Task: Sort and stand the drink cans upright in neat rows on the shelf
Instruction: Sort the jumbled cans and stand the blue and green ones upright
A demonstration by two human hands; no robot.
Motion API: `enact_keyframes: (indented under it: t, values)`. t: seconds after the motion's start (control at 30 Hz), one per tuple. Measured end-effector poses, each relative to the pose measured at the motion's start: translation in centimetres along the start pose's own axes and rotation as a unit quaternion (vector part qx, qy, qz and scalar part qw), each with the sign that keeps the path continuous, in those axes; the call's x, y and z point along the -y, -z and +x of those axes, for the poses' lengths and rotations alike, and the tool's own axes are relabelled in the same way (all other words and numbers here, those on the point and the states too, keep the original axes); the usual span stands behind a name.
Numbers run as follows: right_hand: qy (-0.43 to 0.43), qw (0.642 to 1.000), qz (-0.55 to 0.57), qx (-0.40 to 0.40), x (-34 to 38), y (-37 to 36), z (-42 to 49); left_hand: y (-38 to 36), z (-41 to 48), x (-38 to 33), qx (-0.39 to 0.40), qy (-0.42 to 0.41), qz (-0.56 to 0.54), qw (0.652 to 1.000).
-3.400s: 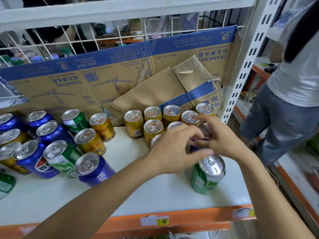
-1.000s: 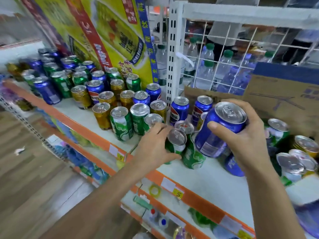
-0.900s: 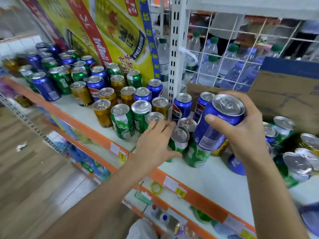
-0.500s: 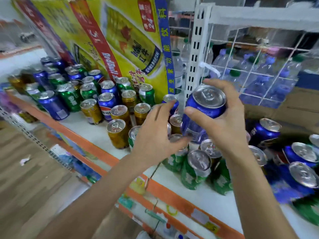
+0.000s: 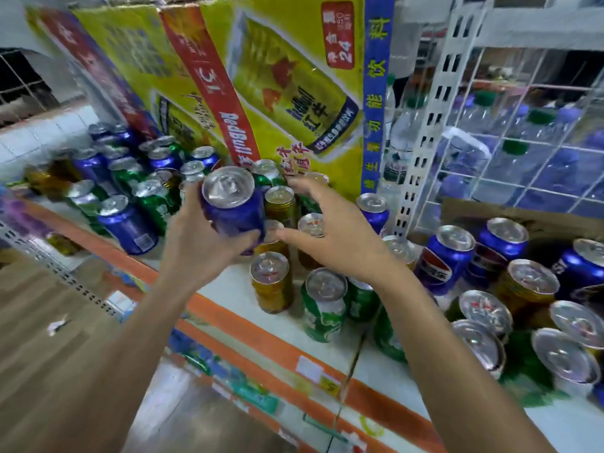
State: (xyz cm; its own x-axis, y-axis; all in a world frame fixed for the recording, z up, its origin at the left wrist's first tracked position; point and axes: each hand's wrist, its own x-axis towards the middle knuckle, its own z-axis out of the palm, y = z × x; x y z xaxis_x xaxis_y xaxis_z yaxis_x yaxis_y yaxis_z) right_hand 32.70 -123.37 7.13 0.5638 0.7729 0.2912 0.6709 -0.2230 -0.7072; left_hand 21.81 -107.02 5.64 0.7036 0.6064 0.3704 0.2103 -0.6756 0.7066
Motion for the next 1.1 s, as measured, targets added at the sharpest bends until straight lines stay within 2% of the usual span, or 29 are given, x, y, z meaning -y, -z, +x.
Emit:
enact_keyframes:
  t: [0.1, 0.17, 0.43, 0.57, 0.63, 0.7, 0.77, 0.83, 0.97, 1.03, 1.1]
  values:
    - [-0.063, 0.986, -0.135, 0.078, -1.5, -1.3, 0.3, 0.9, 0.2, 3.2, 0.031, 0.058, 0.004, 0.998]
    - [-0.09, 0.97, -0.188, 0.123, -2.0, -2.4, 0.4, 0.2, 0.2, 5.0, 0.059, 0.087, 0.007, 0.994]
    - [-0.147, 0.944, -0.257, 0.148, -2.3, -4.3, -0.2, -3.5, 0.4, 10.9, 0.155, 0.136, -0.011, 0.979]
    - [-0.147, 0.955, -0.233, 0.107, -1.9, -4.0, -0.4, -1.6, 0.8, 8.4, 0.199, 0.08, 0.061, 0.975]
    - [-0.133, 0.953, -0.256, 0.091, -1.8, -3.6, 0.2, -0.6, 1.0, 6.4, 0.172, -0.003, 0.113, 0.979]
    - [-0.125, 0.945, -0.289, 0.093, -2.0, -3.2, 1.5, -0.1, 0.7, 4.3, 0.157, -0.108, 0.118, 0.975]
    - [-0.128, 0.931, -0.322, 0.114, -2.2, -3.0, 3.0, -0.6, 0.6, 3.4, 0.21, -0.182, 0.161, 0.947]
    - [-0.135, 0.911, -0.359, 0.152, -2.5, -3.1, 4.4, -2.1, 0.3, 3.5, 0.255, -0.237, 0.248, 0.904]
    - [-0.182, 0.851, -0.431, 0.237, -3.6, -4.1, 6.1, -4.1, -0.6, 3.4, 0.281, -0.298, 0.433, 0.803]
    - [-0.201, 0.836, -0.448, 0.245, -4.3, -4.8, 6.4, -4.6, -0.5, 3.1, 0.272, -0.301, 0.473, 0.782]
    - [-0.195, 0.848, -0.442, 0.218, -4.8, -4.9, 6.7, -4.6, -0.2, 2.6, 0.266, -0.299, 0.477, 0.783]
